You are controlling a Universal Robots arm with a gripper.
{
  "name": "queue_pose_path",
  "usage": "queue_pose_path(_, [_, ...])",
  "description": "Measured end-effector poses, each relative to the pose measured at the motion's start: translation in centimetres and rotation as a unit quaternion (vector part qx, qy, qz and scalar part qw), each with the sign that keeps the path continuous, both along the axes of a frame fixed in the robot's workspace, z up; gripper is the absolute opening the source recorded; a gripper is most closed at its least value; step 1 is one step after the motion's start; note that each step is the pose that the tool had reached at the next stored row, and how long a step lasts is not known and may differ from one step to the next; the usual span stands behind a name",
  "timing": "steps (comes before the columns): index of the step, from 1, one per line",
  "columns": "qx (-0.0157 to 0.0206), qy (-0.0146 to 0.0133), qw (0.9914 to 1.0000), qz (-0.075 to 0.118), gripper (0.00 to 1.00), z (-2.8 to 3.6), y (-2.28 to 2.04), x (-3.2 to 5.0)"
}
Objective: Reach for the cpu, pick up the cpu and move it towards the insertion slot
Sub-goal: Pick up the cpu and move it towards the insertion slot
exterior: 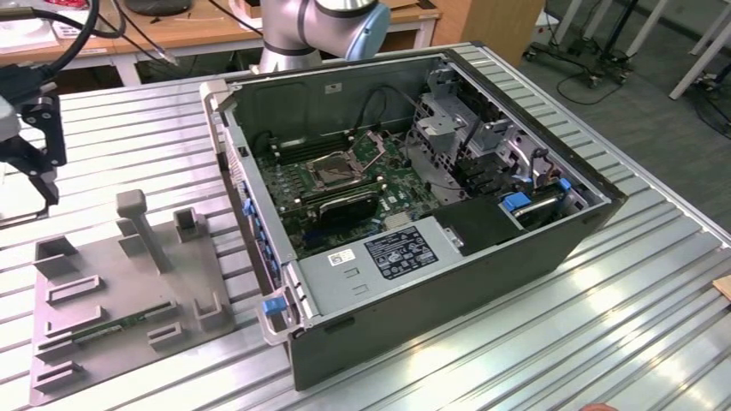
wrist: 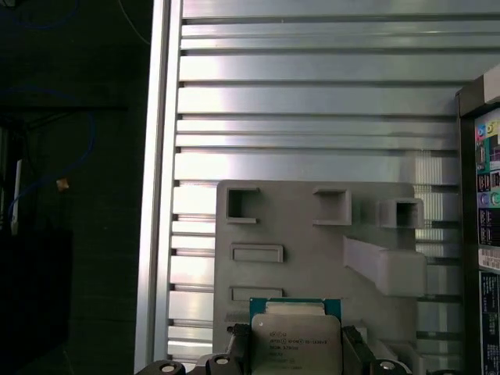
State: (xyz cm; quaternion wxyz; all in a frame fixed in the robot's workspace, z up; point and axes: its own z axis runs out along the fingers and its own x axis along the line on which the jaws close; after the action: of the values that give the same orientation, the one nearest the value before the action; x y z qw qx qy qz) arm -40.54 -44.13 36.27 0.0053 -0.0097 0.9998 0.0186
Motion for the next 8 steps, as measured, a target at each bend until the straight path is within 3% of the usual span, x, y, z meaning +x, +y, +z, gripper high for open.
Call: queue_pose_path(8, [0.0000,0.0000,1.00000,0.000,0.54,0.00,0.00,0.97])
